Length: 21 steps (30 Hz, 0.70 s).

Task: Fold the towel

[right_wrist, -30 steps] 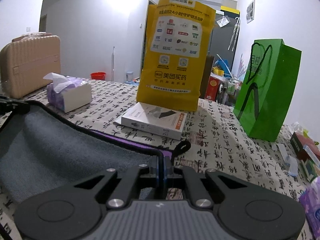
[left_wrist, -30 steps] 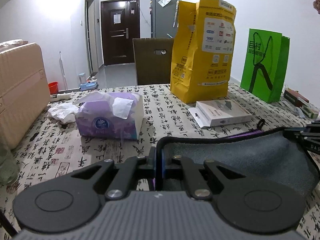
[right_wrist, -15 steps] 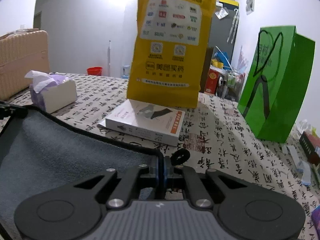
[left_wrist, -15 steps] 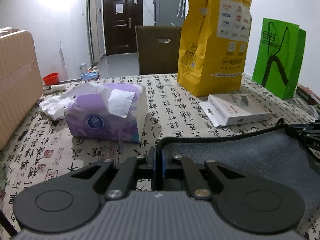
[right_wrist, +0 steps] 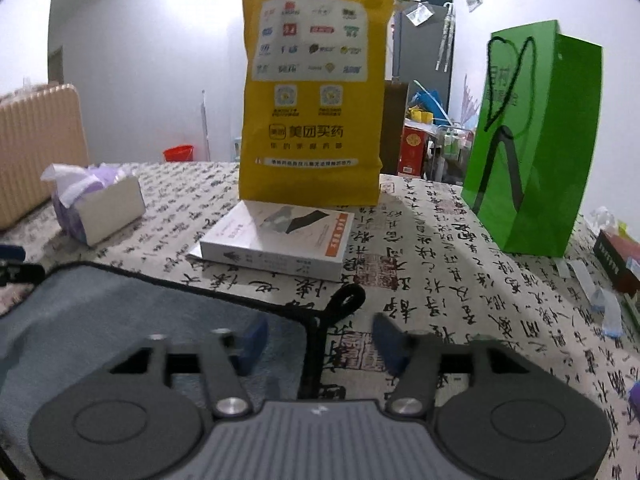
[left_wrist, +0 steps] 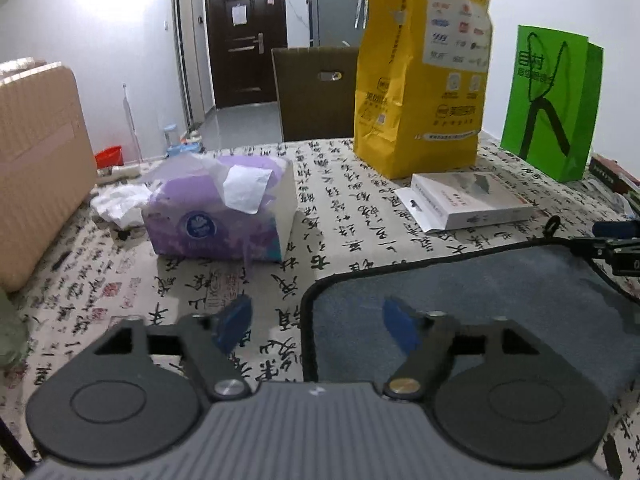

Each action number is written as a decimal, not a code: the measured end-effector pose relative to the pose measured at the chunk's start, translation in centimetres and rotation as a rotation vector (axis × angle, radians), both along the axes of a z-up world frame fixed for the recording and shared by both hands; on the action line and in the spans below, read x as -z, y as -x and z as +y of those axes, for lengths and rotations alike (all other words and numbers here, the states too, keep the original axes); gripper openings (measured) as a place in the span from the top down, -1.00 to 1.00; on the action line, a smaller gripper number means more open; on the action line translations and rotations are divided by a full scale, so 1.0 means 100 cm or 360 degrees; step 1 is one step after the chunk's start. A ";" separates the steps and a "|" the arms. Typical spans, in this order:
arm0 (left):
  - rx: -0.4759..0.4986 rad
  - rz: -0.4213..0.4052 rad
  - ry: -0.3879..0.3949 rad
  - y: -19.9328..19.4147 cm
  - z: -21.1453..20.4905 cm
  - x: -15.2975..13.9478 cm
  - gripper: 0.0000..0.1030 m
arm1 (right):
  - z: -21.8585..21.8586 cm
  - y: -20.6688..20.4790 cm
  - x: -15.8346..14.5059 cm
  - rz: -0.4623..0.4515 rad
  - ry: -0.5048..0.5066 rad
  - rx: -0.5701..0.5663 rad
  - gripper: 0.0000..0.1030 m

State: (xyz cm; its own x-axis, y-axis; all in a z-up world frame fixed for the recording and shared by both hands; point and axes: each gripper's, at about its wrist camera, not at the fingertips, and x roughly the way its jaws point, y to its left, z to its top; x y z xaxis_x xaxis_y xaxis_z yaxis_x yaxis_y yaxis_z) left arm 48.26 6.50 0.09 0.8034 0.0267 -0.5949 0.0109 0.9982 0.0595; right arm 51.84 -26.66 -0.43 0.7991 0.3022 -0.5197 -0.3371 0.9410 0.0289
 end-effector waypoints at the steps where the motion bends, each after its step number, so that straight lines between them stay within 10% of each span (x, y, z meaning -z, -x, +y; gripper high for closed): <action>1: -0.0002 -0.0005 -0.0002 0.003 -0.002 -0.002 -0.64 | -0.001 0.004 -0.002 0.0002 -0.0012 -0.0004 -0.19; 10: -0.0054 -0.0089 -0.0051 0.039 -0.011 -0.025 -1.00 | -0.003 0.045 -0.020 -0.0006 -0.0068 -0.0044 -1.00; 21: -0.0100 -0.0168 -0.0071 0.091 -0.005 -0.035 -1.00 | -0.011 0.094 -0.033 -0.0041 -0.0084 -0.0026 -1.00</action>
State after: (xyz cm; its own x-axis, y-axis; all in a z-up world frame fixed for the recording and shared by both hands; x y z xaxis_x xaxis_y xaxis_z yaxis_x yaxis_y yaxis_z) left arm 39.14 5.96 3.61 0.8575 0.1035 -0.5039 -0.0602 0.9930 0.1015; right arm 42.42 -27.78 2.86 0.8068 0.3418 -0.4819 -0.3536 0.9328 0.0695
